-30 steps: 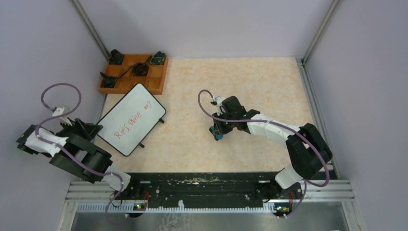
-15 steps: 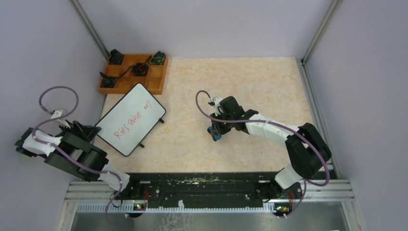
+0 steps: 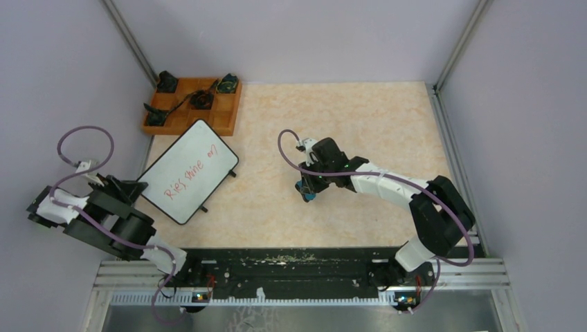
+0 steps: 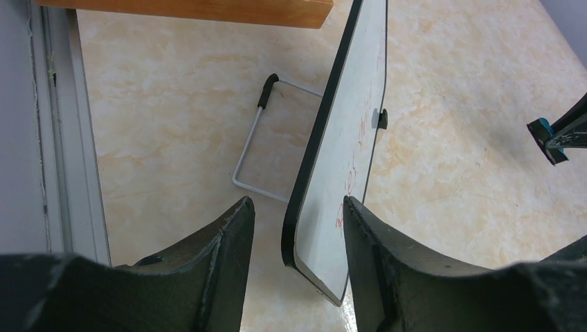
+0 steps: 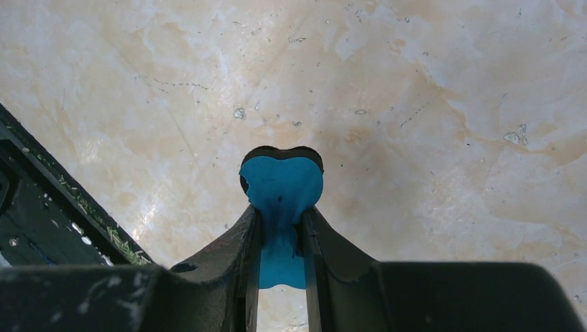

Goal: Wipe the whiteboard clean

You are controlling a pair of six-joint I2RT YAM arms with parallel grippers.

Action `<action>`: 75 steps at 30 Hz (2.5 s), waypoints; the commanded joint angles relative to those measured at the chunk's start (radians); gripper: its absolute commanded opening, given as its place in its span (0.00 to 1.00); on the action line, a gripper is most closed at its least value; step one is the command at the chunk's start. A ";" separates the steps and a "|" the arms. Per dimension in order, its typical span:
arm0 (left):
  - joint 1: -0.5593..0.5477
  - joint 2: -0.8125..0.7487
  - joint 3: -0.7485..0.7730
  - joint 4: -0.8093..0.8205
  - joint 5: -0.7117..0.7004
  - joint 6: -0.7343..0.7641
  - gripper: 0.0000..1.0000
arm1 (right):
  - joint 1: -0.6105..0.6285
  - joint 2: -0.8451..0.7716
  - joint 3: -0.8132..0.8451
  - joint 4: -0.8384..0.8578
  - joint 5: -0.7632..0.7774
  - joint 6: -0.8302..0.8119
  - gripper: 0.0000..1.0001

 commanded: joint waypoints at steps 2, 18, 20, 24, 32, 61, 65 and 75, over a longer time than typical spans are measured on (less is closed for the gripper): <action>0.028 0.044 -0.026 0.007 0.037 0.039 0.54 | 0.013 0.006 0.047 0.031 0.011 0.008 0.00; 0.029 0.056 -0.037 0.007 0.029 0.046 0.36 | 0.039 -0.003 0.053 0.073 -0.008 0.006 0.00; 0.028 0.058 -0.035 0.008 0.025 0.045 0.33 | 0.041 -0.002 0.055 0.069 -0.006 0.005 0.00; 0.028 0.063 -0.027 0.007 0.018 0.043 0.27 | 0.042 -0.002 0.056 0.064 -0.003 0.003 0.00; 0.028 0.063 -0.025 0.008 0.014 0.041 0.15 | 0.043 0.001 0.066 0.079 0.006 0.003 0.00; 0.028 0.068 -0.009 0.008 -0.029 0.053 0.00 | 0.153 0.332 0.438 0.424 0.149 -0.141 0.00; 0.028 0.063 -0.009 0.008 -0.028 0.050 0.00 | 0.156 0.385 0.470 0.576 0.116 -0.128 0.00; 0.028 0.054 -0.019 0.008 -0.021 0.055 0.00 | 0.207 0.649 0.803 0.531 0.049 -0.159 0.00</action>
